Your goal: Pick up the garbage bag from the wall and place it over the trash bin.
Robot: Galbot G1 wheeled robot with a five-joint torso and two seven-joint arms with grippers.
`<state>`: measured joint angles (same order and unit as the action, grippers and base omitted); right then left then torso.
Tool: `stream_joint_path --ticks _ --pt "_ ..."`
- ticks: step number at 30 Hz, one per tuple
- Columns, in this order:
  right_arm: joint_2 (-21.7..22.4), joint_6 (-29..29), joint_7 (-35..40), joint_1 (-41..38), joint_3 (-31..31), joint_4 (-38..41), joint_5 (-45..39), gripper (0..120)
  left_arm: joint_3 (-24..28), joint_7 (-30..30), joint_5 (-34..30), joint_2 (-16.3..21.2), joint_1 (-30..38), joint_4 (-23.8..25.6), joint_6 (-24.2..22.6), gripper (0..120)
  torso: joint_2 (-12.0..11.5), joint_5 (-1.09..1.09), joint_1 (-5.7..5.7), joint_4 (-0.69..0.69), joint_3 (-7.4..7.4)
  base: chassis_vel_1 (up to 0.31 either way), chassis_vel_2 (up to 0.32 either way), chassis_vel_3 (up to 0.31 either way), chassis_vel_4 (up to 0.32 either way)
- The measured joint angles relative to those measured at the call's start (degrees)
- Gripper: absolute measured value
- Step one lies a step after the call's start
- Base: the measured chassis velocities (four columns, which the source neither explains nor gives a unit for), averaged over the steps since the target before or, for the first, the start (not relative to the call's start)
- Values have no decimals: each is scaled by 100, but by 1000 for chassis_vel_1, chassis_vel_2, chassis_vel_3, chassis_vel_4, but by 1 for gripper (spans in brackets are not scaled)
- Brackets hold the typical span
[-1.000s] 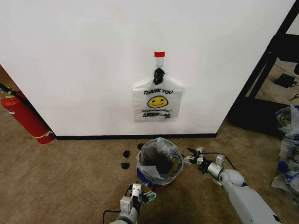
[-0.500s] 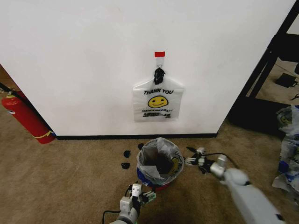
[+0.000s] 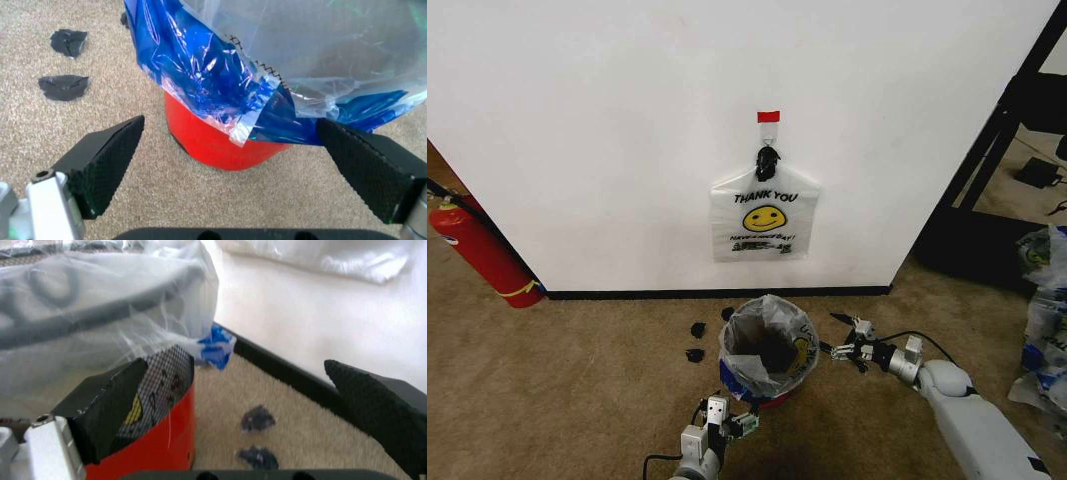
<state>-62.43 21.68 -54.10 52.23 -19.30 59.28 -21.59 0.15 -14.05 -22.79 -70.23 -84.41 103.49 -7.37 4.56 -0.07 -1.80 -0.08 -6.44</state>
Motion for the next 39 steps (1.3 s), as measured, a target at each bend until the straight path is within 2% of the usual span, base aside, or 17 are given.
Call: stream_joint_path --ticks 6,14,16,21,22,27,34,39 --pt "-135 805 19 -174 11 -362 419 100 -1 -2 -1 23 14 3 1 100 0 2 0 0 0 0 0 0 0" --pt "-220 1432 266 -342 20 -594 553 97 2 0 -15 38 33 -12 13 100 0 1 0 0 0 0 0 0 0" --pt "-236 1520 321 -361 27 -617 553 93 4 1 -16 39 36 -18 14 100 0 1 0 0 0 0 0 0 0" --pt "-278 1691 417 -365 45 -640 568 70 14 4 -23 40 48 -28 21 100 0 1 0 1 0 0 0 0 0" --pt "-278 1691 417 -365 45 -640 568 70 14 4 -23 40 48 -28 21 100 0 1 0 1 0 0 0 0 0" --pt "-317 1772 417 -327 50 -716 680 53 20 9 -34 44 59 -42 23 100 0 1 0 0 0 0 0 0 0" --pt "-426 1919 494 -334 97 -844 891 52 30 15 -47 36 86 -84 26 100 0 2 0 0 0 0 0 0 0" --pt "-480 1973 552 -353 131 -855 909 61 28 17 -55 40 105 -98 26 100 0 1 0 0 0 0 0 0 0"
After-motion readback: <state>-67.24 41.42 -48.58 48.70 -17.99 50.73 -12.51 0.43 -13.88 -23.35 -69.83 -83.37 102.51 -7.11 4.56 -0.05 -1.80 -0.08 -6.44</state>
